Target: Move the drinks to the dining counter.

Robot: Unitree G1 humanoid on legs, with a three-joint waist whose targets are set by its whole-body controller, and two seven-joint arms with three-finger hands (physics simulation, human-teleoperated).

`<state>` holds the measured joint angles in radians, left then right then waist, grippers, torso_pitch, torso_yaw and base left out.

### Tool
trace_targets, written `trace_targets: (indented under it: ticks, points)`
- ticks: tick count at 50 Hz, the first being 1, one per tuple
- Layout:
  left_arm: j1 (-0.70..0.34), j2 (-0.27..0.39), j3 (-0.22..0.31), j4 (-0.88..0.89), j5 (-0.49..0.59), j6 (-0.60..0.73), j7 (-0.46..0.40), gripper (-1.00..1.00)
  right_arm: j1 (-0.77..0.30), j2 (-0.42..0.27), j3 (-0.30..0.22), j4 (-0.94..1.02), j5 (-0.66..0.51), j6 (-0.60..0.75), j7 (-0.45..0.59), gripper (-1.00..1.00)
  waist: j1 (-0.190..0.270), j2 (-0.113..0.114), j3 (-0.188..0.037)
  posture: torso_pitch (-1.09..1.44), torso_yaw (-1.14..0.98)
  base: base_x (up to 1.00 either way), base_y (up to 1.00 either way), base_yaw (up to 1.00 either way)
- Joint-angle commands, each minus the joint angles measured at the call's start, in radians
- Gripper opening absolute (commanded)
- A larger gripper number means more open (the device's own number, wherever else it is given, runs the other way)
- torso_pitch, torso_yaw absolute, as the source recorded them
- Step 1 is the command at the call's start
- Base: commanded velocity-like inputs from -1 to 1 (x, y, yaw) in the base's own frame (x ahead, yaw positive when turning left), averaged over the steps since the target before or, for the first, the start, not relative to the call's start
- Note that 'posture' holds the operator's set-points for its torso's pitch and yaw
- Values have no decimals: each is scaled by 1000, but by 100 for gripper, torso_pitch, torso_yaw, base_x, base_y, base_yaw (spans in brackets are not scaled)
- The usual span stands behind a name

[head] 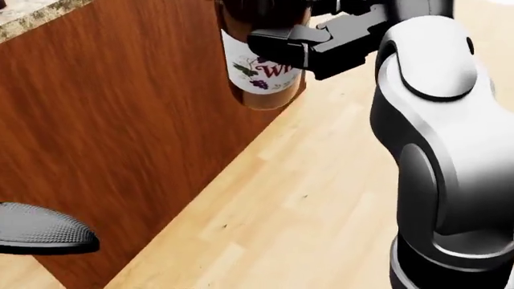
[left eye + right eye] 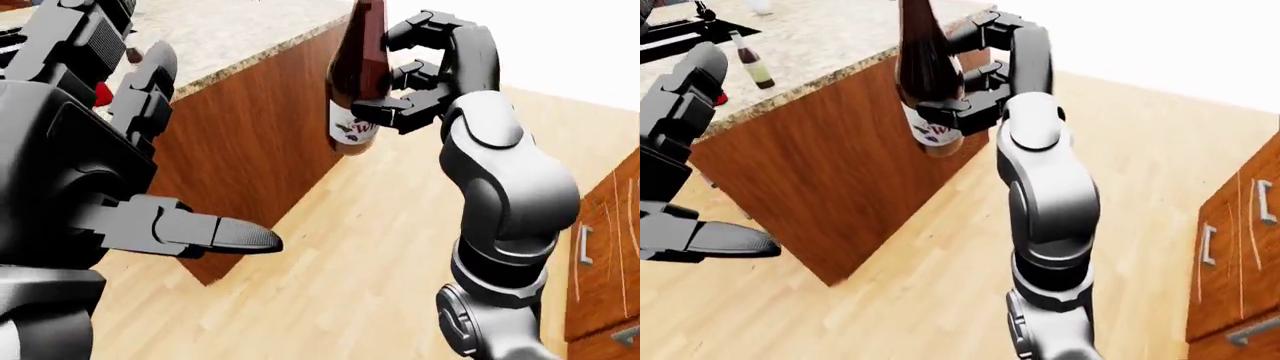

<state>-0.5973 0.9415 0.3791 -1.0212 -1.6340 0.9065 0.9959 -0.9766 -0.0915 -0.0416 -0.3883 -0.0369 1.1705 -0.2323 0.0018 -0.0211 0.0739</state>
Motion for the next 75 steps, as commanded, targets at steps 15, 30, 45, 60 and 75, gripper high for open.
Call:
trace_targets:
  ticks: [15, 30, 45, 60, 75]
  points:
    - [-9, -2, 29, 0, 34, -4, -7, 100, -29, 8, -4, -31, -5, -81, -19, -100, 9, 176, -65, 0, 0, 0, 0, 100]
    - [-26, 15, 26, 3, 6, -12, 9, 100, -38, 1, -2, -45, -7, -59, -13, -100, 13, -8, -28, 0, 0, 0, 0, 100]
    - [-31, 31, 20, 1, -5, -25, 21, 100, -49, -18, -41, -69, 47, -35, -35, -100, -23, 114, -19, 0, 0, 4, -4, 20]
    - [-17, 29, 28, -3, 1, -28, 15, 100, -48, -25, -34, -67, 74, -41, -48, -100, 29, 52, -28, 0, 0, 27, -74, 0]
    - [-15, 13, 28, -1, 16, -17, 5, 100, -36, -28, -24, -66, 76, -54, -45, -100, 24, 109, -19, 0, 0, 43, -79, 0]
